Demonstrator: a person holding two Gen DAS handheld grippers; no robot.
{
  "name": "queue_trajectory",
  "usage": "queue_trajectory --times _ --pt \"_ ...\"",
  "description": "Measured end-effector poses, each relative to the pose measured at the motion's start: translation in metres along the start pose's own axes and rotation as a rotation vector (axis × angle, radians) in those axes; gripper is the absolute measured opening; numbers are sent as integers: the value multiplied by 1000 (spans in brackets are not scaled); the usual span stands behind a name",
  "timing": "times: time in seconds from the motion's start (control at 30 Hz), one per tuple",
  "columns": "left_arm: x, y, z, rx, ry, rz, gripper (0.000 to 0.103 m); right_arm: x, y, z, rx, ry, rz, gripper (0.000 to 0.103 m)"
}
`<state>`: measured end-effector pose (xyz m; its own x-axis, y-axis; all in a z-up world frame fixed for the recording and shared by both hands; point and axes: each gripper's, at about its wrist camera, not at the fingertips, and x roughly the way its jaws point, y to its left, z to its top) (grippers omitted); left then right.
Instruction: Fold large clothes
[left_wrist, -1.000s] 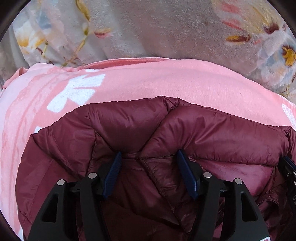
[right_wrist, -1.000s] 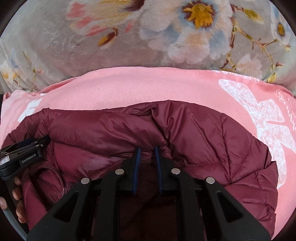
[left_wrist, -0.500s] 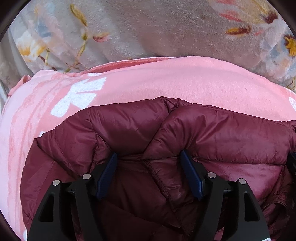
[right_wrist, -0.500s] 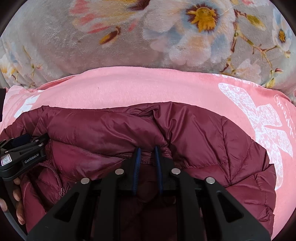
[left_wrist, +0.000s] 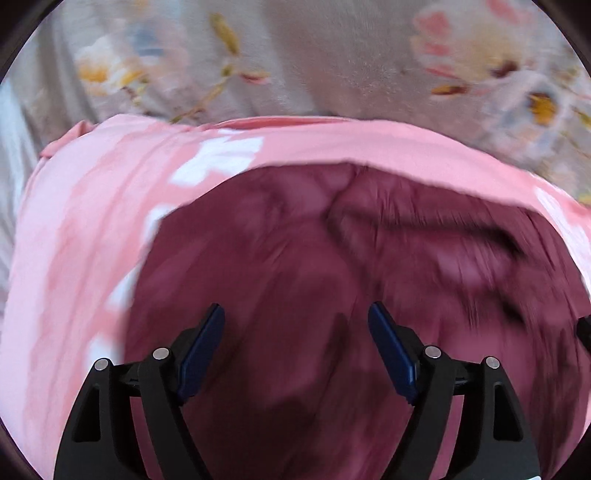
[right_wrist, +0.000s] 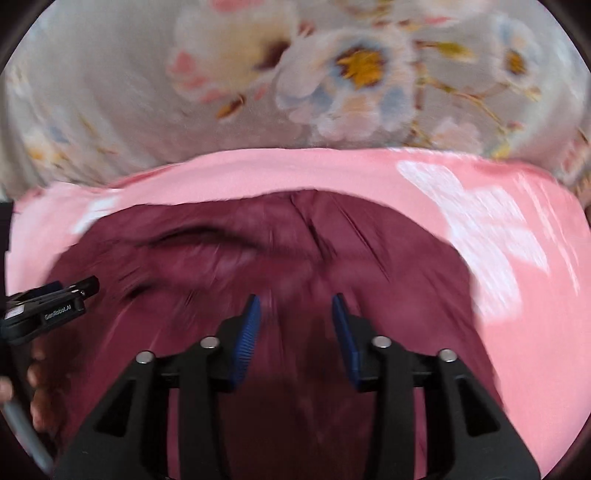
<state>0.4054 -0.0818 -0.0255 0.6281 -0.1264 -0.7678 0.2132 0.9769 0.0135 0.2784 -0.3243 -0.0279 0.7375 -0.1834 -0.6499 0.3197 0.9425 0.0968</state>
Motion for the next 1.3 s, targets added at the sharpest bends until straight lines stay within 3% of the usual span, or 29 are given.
queue_trajectory --times 0.2,0.37,0.57,0.67,0.7,0.73,0.77,0.8,0.83,0.87,0.93,1.07,1.3 --pt "-77 99 -111 12 80 -37 78 -140 -86 -119 94 111 -9 58" --pt "-107 172 -196 -83 176 -57 78 -200 -125 -207 207 175 -22 63" --pt "-130 183 -235 -171 151 -156 77 -212 -132 -241 326 130 58 68" --pt "-129 173 -239 -171 131 -141 75 -206 -131 -238 371 104 76 70" --pt "-129 171 -240 -172 127 -134 74 -204 -129 -237 380 95 79 69" --pt "-129 169 -239 -180 126 -136 65 -201 -127 -235 394 91 94 59" --pt "-129 169 -236 -184 124 -149 45 -198 -124 -234 409 92 113 52" --pt "-131 169 -235 -192 125 -164 34 -196 -123 -234 422 94 118 35" --pt "-134 169 -235 -200 130 -183 16 -193 -122 -234 444 97 139 16" --pt "-139 168 -234 -204 124 -197 6 -194 -121 -234 468 89 165 11" --pt "-152 165 -232 -191 100 -193 3 -206 -118 -232 472 61 157 5" --pt "-198 167 -237 -173 35 -229 2 -260 -103 -227 402 -49 168 3" --pt "-308 204 -272 -196 -57 -332 2 -403 -84 -241 283 -269 209 3"
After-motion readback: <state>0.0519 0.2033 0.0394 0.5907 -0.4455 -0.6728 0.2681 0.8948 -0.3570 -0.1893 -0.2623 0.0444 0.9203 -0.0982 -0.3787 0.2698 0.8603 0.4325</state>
